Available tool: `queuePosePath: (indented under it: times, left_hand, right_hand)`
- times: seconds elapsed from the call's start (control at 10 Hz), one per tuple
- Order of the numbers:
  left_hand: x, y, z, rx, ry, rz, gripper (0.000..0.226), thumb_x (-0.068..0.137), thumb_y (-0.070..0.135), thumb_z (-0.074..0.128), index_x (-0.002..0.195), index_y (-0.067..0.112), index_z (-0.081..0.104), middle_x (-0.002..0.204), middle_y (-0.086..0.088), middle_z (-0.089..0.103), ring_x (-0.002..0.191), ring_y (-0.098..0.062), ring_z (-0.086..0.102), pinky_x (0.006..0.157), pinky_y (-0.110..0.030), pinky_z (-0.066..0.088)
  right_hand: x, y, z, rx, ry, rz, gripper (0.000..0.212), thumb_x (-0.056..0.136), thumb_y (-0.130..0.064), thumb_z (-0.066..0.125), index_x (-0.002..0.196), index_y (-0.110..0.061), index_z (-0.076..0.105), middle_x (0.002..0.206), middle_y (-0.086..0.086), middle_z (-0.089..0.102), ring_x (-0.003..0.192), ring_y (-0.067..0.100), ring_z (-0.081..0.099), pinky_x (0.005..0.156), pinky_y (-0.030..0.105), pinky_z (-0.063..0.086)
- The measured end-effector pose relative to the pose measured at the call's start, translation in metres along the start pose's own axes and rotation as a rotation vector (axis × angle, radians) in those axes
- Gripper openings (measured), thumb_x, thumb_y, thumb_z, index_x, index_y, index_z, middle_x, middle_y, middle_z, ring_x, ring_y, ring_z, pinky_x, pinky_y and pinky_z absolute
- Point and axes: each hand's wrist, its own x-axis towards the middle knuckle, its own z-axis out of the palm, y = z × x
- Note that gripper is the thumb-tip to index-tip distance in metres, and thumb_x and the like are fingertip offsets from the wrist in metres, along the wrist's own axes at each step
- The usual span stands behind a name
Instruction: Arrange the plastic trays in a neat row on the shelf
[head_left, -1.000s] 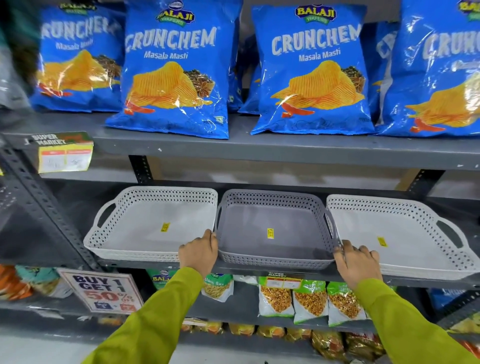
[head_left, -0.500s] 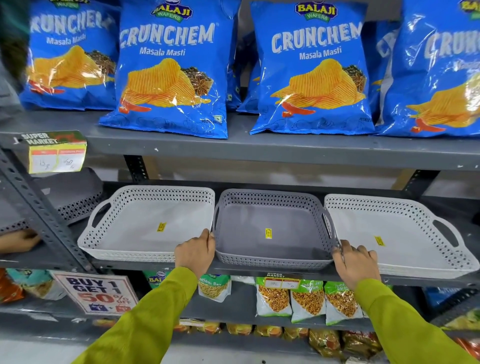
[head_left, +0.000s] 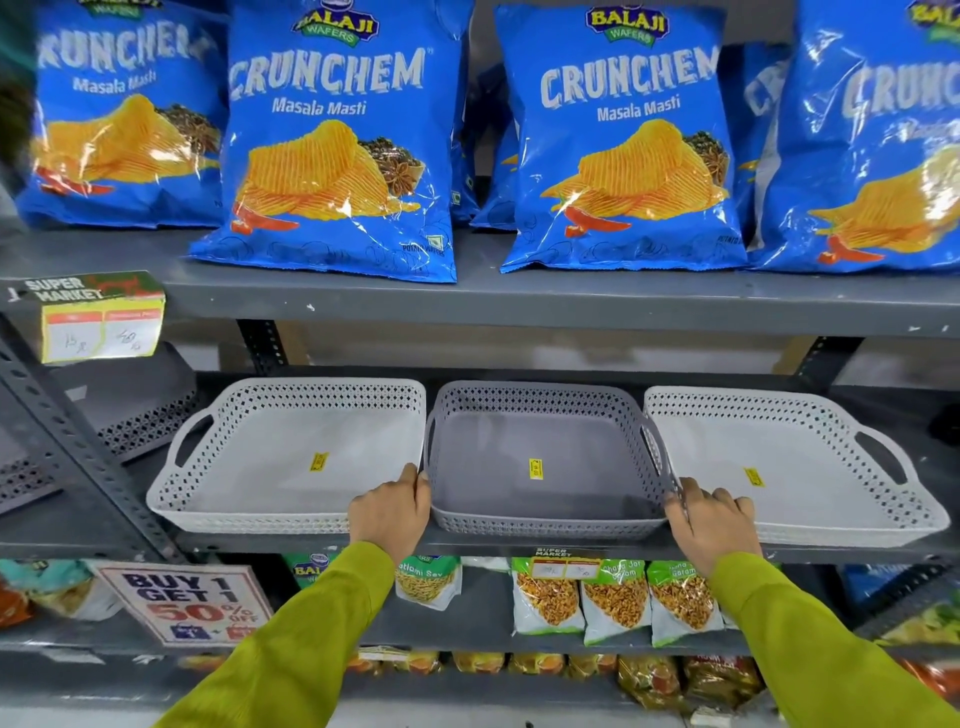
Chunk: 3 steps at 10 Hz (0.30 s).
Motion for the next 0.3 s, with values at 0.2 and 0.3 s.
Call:
queuePosePath:
  times: [0.2, 0.3]
  left_hand:
    - [0.001, -0.008, 0.002, 0.001, -0.010, -0.044, 0.053, 0.096, 0.054, 0.024, 0.108, 0.014, 0.057, 0.093, -0.010, 0.070, 0.082, -0.036, 0.068, 0.063, -0.036, 0.045]
    - [-0.006, -0.013, -0.002, 0.034, 0.093, 0.018, 0.067, 0.091, 0.058, 0.019, 0.100, 0.010, 0.065, 0.087, -0.012, 0.069, 0.070, -0.036, 0.067, 0.065, -0.040, 0.050]
  right_hand:
    - [-0.001, 0.002, -0.006, -0.020, 0.043, -0.013, 0.079, 0.086, -0.061, 0.011, 0.138, -0.011, 0.041, 0.121, 0.012, 0.063, 0.114, 0.033, 0.052, 0.100, 0.050, 0.029]
    - [-0.010, -0.007, -0.027, 0.119, 0.186, -0.034, 0.074, 0.090, -0.061, 0.016, 0.143, -0.011, 0.032, 0.139, 0.013, 0.049, 0.129, 0.032, 0.041, 0.114, 0.052, 0.021]
